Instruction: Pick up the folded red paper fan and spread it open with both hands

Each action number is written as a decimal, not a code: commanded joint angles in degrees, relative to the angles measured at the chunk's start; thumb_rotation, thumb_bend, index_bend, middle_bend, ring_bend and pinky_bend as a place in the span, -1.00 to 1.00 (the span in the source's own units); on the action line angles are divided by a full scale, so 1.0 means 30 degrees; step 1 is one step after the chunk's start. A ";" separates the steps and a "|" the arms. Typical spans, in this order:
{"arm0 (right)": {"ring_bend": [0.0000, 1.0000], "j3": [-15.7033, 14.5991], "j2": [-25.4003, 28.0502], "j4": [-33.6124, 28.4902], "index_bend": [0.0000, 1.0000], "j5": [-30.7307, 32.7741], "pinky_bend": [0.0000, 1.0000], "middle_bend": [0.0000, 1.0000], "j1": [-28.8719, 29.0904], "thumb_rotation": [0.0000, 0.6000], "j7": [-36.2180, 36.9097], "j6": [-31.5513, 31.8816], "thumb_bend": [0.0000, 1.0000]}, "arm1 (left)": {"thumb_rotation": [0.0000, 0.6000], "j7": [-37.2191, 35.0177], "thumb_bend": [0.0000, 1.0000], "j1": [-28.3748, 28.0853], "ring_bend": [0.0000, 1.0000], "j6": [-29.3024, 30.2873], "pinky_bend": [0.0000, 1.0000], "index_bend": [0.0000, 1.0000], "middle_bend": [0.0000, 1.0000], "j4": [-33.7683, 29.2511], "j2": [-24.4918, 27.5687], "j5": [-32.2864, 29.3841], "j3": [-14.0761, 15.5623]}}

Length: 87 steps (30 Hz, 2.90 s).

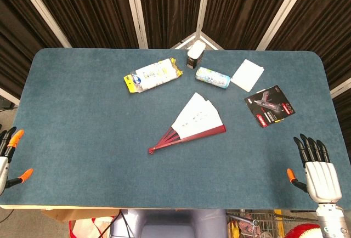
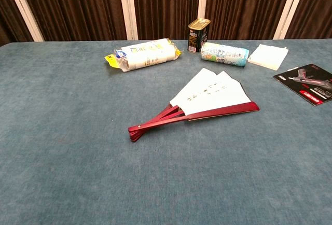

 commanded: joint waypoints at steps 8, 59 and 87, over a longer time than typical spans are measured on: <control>-1.00 -0.0148 0.0017 -0.0062 -1.00 -0.0421 -1.00 -1.00 0.0018 1.00 -0.0001 0.0079 -0.30 | 1.00 -0.0020 -1.00 0.0026 -1.00 0.0121 -1.00 -1.00 -1.00 0.0033 -0.0002 0.0142 0.0026; -0.96 0.2510 -1.4382 1.1502 -0.55 -0.0119 -1.00 -0.86 0.8539 1.00 0.0790 -0.5568 -0.30 | 1.00 0.0892 -1.00 -0.0401 -1.00 -0.0490 -1.00 -1.00 -1.00 0.0095 -0.0488 -0.0321 -0.0238; -0.95 0.2736 -1.9097 1.7303 -0.75 0.0655 -1.00 -0.85 1.0516 1.00 0.2172 -0.5841 -0.30 | 1.00 0.0601 -1.00 -0.0531 -1.00 -0.0647 -1.00 -1.00 -1.00 0.0239 -0.0445 -0.0345 -0.0194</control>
